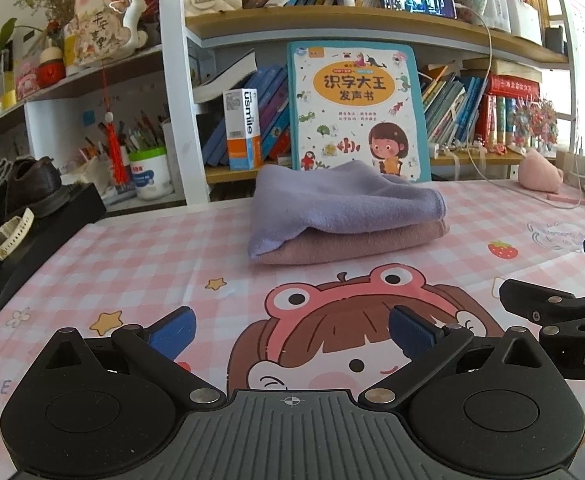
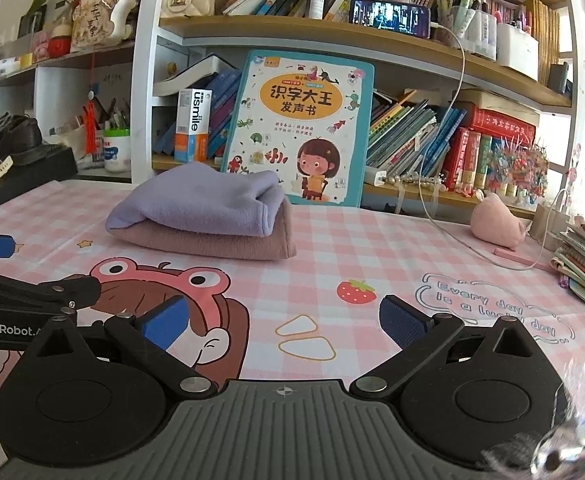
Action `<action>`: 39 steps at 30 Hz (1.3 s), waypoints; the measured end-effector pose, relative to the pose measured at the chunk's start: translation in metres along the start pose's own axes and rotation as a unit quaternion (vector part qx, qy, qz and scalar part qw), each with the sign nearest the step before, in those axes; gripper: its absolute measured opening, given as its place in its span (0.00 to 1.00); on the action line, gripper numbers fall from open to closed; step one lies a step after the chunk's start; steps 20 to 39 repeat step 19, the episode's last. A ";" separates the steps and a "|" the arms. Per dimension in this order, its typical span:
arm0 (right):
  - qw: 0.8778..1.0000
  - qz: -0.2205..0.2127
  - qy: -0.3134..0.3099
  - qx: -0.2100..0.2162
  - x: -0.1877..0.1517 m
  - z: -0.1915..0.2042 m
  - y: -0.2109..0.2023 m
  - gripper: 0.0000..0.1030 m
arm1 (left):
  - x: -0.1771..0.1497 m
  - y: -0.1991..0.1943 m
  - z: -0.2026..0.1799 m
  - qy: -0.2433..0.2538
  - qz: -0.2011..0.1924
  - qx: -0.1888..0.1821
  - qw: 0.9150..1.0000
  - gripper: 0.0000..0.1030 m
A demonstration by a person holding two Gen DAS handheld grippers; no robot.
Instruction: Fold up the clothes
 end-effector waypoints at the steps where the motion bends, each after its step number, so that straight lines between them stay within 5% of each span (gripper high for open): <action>1: 1.000 0.002 0.001 0.001 0.000 0.000 0.000 0.99 | 0.000 0.000 0.001 -0.003 0.001 0.001 1.000 1.00; 39: 1.000 0.004 0.006 0.003 0.000 -0.001 0.002 0.99 | 0.002 -0.006 0.002 -0.007 -0.020 0.010 1.000 1.00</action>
Point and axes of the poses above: each gripper's, at about its wrist camera, not at the fingertips, and y roughly the way its jaws point, z to its left, x to its top, the point moved 7 cm from there along y, roughly the way its jaws point, and after that the axes turned 9 degrees about -x, right-handed, at the moved point
